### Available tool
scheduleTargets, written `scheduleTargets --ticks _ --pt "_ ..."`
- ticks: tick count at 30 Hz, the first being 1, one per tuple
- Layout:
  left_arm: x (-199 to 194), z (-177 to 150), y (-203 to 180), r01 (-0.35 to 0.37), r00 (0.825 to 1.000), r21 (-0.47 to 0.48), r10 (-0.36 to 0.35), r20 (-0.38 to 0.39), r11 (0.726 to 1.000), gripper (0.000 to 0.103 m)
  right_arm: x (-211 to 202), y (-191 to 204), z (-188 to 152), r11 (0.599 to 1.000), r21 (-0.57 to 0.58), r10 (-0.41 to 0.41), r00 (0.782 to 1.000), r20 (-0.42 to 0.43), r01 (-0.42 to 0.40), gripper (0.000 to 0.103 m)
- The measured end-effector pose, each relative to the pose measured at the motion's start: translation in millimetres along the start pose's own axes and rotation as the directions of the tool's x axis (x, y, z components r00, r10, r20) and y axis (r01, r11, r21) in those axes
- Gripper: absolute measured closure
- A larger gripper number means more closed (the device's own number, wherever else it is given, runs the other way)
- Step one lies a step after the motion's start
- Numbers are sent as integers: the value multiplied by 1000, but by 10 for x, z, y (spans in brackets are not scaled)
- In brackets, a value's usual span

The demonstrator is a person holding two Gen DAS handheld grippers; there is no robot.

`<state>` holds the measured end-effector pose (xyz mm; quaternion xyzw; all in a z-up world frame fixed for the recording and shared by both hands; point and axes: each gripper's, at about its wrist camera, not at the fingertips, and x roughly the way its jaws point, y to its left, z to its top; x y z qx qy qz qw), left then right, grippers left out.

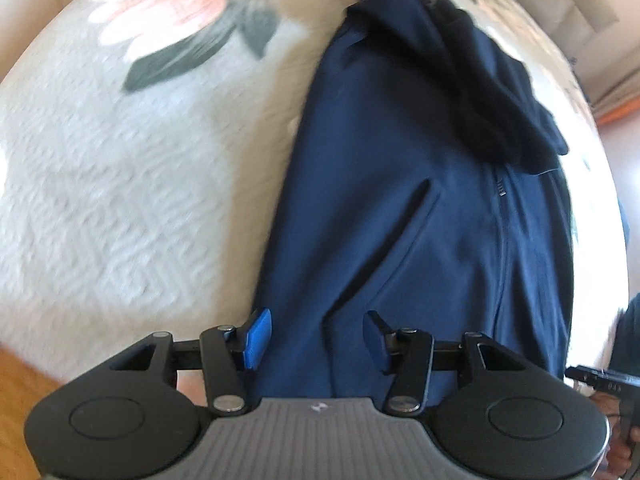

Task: Fold large clothes
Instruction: 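Grasp the hem with both grippers and fold it up toward the collar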

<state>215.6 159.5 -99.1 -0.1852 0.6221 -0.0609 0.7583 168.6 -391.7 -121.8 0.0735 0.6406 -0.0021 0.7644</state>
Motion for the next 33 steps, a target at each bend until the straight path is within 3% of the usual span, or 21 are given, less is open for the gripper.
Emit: scheduleTargets --ticks 9,12,16,18,20,21,22,25,29,33 --pt "38 -349 285 17 997 -136 -27 -71 991 36 142 -188 -246 998 45 36 997 -67 -33 33" --pt "90 -410 404 57 993 -221 -79 -92 974 32 190 -194 -321 996 63 69 992 -109 -62 33" --pt "216 -505 442 46 993 -243 -71 -98 969 35 238 -216 -365 985 111 143 982 -121 -130 32" --pt "248 -522 414 27 996 -242 -48 -81 970 35 250 -242 -367 979 141 163 981 -109 -147 38" --pt "237 -531 336 -19 996 -195 2 -86 981 56 218 -194 -379 982 112 161 983 -90 -151 54" --pt "198 -545 301 -35 996 -155 22 -90 987 80 179 -185 -398 982 100 167 983 -79 -159 71" --pt "160 -542 294 -5 996 -157 -8 -84 988 89 146 -169 -388 979 101 183 981 -66 -176 78" --pt "-123 -447 290 113 993 -202 -117 -10 973 90 -59 -264 -297 958 151 246 969 -1 -243 86" --pt "-491 -13 125 259 962 -183 -235 141 948 90 -435 -415 110 936 162 292 945 144 -314 87" --pt "-561 761 -121 364 898 -70 -330 291 929 89 -662 -494 805 934 92 301 898 320 -346 87"
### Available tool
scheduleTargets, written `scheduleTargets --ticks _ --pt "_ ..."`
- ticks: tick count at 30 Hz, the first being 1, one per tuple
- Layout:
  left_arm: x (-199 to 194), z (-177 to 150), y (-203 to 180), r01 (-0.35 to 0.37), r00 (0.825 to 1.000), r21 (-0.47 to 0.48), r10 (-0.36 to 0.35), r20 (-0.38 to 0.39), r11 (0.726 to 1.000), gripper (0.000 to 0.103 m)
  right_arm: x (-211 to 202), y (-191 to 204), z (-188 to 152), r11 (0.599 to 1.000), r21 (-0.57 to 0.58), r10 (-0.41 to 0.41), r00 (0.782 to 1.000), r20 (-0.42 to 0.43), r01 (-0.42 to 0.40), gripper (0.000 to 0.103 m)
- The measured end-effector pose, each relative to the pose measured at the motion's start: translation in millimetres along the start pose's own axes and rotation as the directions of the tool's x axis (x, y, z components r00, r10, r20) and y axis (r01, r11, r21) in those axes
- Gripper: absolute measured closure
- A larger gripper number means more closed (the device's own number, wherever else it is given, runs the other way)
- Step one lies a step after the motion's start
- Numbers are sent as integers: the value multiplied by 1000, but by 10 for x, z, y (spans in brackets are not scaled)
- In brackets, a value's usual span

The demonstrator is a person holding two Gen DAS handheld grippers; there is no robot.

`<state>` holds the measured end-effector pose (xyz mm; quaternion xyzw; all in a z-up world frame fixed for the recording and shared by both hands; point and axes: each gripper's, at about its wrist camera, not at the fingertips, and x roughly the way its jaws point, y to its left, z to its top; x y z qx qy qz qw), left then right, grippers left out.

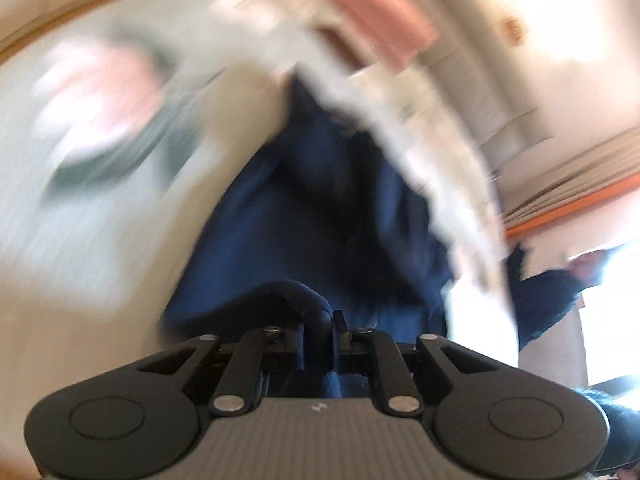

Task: Fold large clothes
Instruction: 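Grasp the hem with both grippers and fold it up toward the collar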

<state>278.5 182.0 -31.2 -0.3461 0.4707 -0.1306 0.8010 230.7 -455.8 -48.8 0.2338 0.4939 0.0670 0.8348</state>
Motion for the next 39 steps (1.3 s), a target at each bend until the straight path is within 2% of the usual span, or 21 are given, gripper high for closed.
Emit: scheduleTargets --ticks 2,3,4,5,6,7,9,12,17,21,23,26,31,35,37,39 --pt "228 327 -101 -7 998 38 5 58 999 86 119 47 339 998 -44 -30 997 77 33 87" --pt "316 480 -117 -11 996 44 7 89 999 80 197 64 478 996 -50 -71 992 102 77 85" --pt "381 586 -125 -13 994 39 9 107 999 75 263 61 599 995 -35 -92 990 108 96 73" --pt "452 674 -149 -8 993 29 4 117 1000 73 304 37 687 996 -8 -88 991 102 89 68" --pt "464 738 -141 4 991 28 -8 131 1000 65 313 23 727 996 6 -94 990 105 93 54" --pt "449 757 -146 -3 989 40 -3 147 999 58 299 37 738 992 -9 -123 984 128 125 45" --pt "428 777 -168 -65 986 88 50 160 994 51 344 179 639 977 -79 -183 971 153 197 44" --pt "473 746 -134 -111 990 182 91 112 977 51 534 254 575 957 -156 -228 966 120 246 44" --pt "751 786 -73 -105 995 273 100 30 956 47 815 451 637 912 -289 -268 956 122 292 44" --pt "964 909 -123 -99 995 345 97 25 933 43 1088 549 794 868 -381 -278 948 158 318 42" --pt "1041 979 -176 -88 996 377 83 29 922 40 1267 574 880 836 -420 -317 936 155 353 42" --pt "1190 1085 -215 -82 997 412 73 37 908 34 1466 517 977 826 -417 -361 924 125 379 42" --pt "1470 1217 -217 -68 998 429 68 17 901 35 1520 360 1047 880 -309 -351 932 93 362 43" --pt "1705 1247 -198 -47 997 424 68 -35 904 38 1548 343 1053 889 -285 -344 934 97 357 43" --pt "1791 1232 -211 -45 996 432 74 -49 901 49 1572 347 1067 893 -291 -328 940 97 342 43" --pt "1851 1197 -253 -66 993 463 102 -54 884 90 1618 349 1090 893 -293 -328 939 99 343 43"
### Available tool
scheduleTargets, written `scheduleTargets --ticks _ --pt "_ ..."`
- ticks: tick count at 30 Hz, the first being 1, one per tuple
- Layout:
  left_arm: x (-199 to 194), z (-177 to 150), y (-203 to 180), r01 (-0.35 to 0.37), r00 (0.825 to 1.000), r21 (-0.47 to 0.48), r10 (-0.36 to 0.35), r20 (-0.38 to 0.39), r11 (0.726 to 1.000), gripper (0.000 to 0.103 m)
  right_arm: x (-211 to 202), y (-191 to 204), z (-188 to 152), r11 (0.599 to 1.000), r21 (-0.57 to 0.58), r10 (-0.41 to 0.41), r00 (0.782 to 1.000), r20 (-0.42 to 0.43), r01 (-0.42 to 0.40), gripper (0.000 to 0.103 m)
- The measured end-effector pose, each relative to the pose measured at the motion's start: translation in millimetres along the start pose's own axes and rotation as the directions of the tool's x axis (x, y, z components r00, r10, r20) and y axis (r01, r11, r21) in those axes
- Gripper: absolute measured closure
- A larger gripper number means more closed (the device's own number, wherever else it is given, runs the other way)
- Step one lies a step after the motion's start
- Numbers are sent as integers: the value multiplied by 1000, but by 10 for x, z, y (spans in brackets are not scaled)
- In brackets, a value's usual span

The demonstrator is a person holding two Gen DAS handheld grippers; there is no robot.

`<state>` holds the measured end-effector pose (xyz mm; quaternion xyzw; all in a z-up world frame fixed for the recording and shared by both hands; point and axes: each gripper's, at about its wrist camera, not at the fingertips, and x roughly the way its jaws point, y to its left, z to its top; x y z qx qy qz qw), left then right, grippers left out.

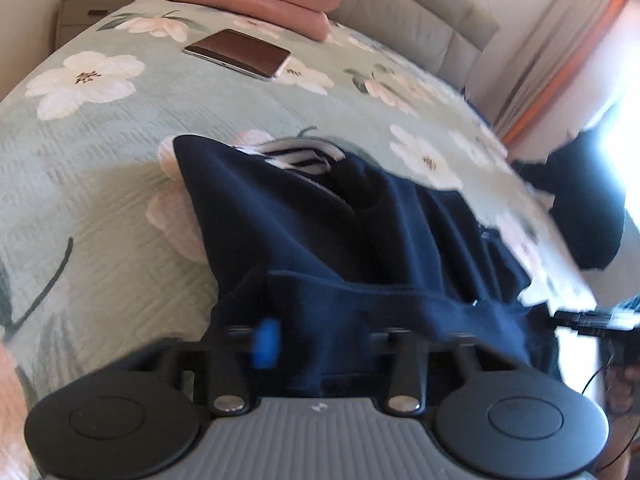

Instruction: Fold large clothes

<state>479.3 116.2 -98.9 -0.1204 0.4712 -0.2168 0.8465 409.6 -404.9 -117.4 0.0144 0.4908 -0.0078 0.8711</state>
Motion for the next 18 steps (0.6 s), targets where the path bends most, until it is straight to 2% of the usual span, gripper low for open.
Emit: scheduleTargets --ticks 4,5,6,7,10,12,14,16,18 --pt "-56 -92 -93 -8 1000 -1 8 22 1000 96 170 -28 21 999 17 30 999 -28 -30 44" --pt "-86 -122 -120 -10 999 -8 10 30 1000 96 201 -32 13 999 20 43 998 -42 -42 51" --pt "-125 -153 -157 -15 999 -10 15 43 1000 97 198 -22 -9 998 10 61 997 -44 -61 83" --pt "-166 -174 -192 -19 998 -9 19 55 1000 97 145 7 -36 998 -17 65 998 -22 -65 95" --pt "-339 -202 -287 -18 995 -27 21 102 999 98 -150 166 -143 990 -137 53 997 63 -44 96" --pt "-500 -174 -337 -32 987 -66 42 154 997 98 -386 305 -196 975 -219 -2 991 133 32 97" --pt "-697 -104 -400 -38 972 -89 58 227 995 98 -610 512 -236 925 -331 -106 965 242 185 98" --pt "-857 -7 -455 -24 955 -106 55 292 994 98 -804 723 -271 832 -427 -183 903 390 353 98" --pt "-954 115 -506 -21 937 -114 59 344 993 98 -956 813 -209 793 -443 -186 858 478 419 98"
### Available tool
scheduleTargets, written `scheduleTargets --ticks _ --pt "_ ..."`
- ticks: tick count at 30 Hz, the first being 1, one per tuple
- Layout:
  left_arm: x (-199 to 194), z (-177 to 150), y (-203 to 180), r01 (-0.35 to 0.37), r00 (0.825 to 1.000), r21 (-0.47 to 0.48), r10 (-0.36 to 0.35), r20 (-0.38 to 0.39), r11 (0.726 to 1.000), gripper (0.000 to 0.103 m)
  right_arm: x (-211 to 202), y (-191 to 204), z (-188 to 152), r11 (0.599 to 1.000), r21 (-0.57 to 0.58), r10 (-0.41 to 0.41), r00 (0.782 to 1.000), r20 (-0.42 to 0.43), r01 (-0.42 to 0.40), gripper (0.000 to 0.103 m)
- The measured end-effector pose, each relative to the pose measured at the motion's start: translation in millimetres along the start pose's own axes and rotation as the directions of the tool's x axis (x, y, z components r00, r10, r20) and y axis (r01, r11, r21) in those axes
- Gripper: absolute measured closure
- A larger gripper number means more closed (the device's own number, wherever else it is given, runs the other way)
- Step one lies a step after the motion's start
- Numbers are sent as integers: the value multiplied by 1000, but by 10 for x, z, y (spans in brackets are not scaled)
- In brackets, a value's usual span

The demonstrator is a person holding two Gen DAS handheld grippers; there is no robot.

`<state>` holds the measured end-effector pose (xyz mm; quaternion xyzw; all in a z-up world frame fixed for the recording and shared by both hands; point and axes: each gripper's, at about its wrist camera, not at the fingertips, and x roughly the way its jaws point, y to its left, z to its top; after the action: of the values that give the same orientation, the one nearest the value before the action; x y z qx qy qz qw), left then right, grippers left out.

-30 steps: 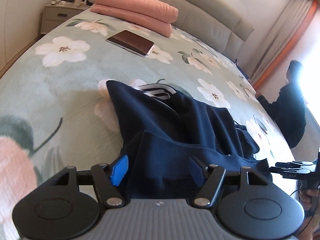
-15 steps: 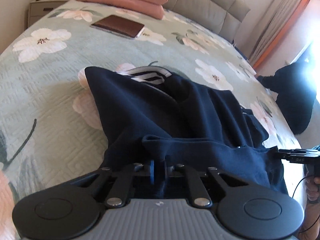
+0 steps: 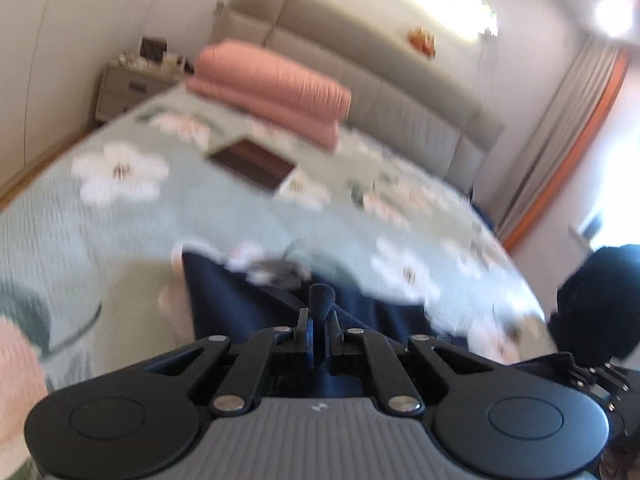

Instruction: Fold large clothes

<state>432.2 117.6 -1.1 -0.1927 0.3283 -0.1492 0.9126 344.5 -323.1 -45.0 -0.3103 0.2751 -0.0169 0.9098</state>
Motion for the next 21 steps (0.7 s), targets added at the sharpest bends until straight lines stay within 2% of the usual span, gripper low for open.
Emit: scheduleTargets --ticks 5,8,10,12,14,16,17,19,21 --pt "87 416 -158 20 992 13 -21 121 1000 98 111 -195 344 996 9 -89 987 134 89 99" --pt "309 736 -277 17 983 75 -31 180 997 98 403 -287 570 990 25 -142 973 180 139 99" --pt "575 921 -290 0 979 100 -20 201 995 97 738 -305 668 985 38 -175 969 175 170 99" --pt "971 1007 -231 -67 982 109 46 186 992 97 1147 -268 693 984 62 -171 976 131 165 98" --pt "1455 972 -88 -144 984 88 133 120 986 97 1588 -210 670 990 90 -112 993 49 107 98" --pt "1877 835 76 -204 978 71 200 53 976 97 2007 -76 543 991 131 -22 999 -40 27 98" --pt "2078 741 158 -243 970 73 242 18 967 97 2174 -12 472 987 158 27 996 -83 -14 98" --pt "2365 549 307 -289 956 79 292 -30 954 97 2458 99 348 969 226 140 972 -189 -96 97" --pt "2538 430 369 -308 948 90 314 -58 947 92 2598 216 237 964 243 173 950 -261 -109 95"
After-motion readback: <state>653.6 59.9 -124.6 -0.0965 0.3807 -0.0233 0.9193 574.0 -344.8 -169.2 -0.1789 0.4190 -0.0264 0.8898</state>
